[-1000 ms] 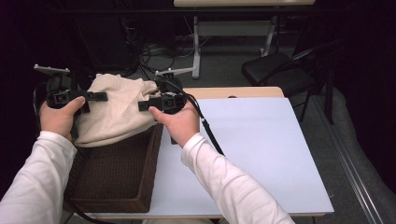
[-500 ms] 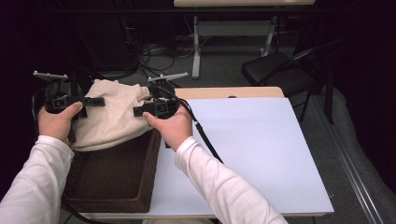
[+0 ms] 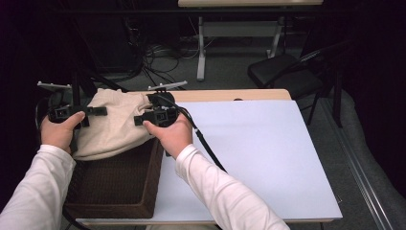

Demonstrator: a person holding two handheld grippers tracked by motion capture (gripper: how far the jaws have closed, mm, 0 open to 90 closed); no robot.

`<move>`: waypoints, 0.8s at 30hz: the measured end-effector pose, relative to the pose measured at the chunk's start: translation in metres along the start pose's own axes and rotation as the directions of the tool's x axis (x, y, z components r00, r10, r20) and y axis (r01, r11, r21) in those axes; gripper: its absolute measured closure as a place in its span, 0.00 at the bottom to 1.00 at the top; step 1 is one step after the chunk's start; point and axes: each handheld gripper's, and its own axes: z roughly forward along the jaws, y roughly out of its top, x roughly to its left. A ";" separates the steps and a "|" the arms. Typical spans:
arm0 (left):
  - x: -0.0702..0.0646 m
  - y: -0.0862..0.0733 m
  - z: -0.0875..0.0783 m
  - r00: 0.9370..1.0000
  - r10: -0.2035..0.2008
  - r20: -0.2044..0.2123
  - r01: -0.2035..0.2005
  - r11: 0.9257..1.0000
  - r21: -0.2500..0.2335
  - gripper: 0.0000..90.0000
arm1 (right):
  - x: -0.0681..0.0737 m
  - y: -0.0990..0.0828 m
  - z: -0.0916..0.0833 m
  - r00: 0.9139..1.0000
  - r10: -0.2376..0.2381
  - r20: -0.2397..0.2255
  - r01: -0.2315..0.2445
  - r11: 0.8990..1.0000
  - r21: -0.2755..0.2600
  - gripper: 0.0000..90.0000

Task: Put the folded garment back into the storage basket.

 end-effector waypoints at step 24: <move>0.029 -0.018 0.022 1.000 -0.014 -0.015 0.015 1.000 0.026 0.74 | -0.005 -0.020 0.030 1.000 0.009 0.011 -0.009 0.999 0.039 0.84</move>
